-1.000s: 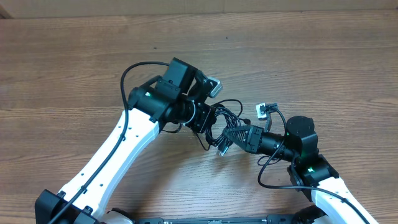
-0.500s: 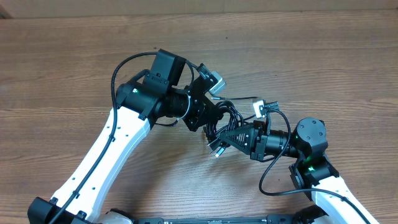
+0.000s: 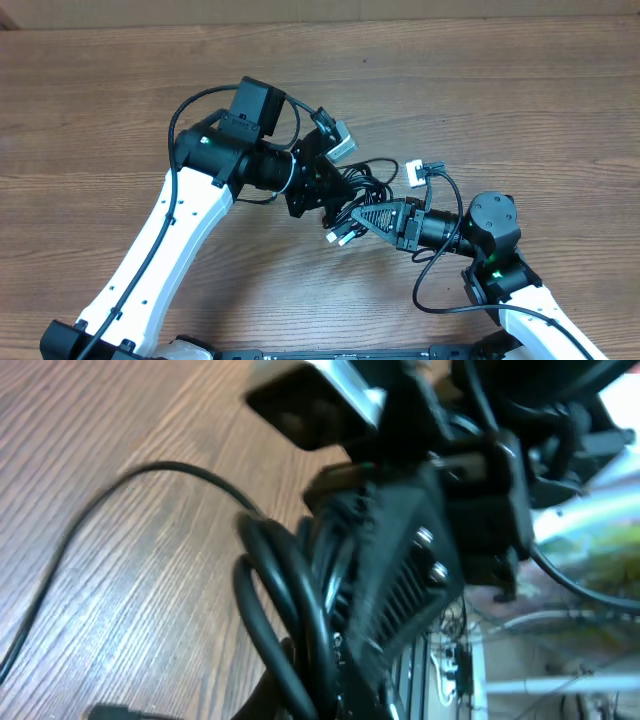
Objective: Untangle cables
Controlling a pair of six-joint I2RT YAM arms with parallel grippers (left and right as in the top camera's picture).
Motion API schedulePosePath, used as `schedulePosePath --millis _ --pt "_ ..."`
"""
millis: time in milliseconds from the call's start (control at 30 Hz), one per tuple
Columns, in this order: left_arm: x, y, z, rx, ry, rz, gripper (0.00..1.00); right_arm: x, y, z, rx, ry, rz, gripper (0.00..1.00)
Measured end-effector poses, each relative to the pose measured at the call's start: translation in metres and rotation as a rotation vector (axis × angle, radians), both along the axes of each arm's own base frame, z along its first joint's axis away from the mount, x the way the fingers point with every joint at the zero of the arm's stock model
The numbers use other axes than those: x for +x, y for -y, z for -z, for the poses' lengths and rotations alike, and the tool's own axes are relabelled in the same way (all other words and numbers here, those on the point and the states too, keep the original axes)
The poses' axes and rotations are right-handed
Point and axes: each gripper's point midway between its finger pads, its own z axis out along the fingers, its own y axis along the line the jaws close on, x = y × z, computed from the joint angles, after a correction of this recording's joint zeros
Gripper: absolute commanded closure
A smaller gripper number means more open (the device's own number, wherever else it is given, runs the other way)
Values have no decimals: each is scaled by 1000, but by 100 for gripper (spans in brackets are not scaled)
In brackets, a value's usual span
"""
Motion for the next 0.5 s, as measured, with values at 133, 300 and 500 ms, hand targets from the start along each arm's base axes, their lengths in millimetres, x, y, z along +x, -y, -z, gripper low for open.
schedulePosePath --millis 133,300,500 --pt "-4 -1 -5 -28 27 43 96 6 1 0 32 -83 44 96" --pt "-13 4 -9 -91 22 102 96 25 8 12 18 -169 186 94" --pt "-14 8 -8 -117 35 136 96 37 14 10 32 -178 266 80"
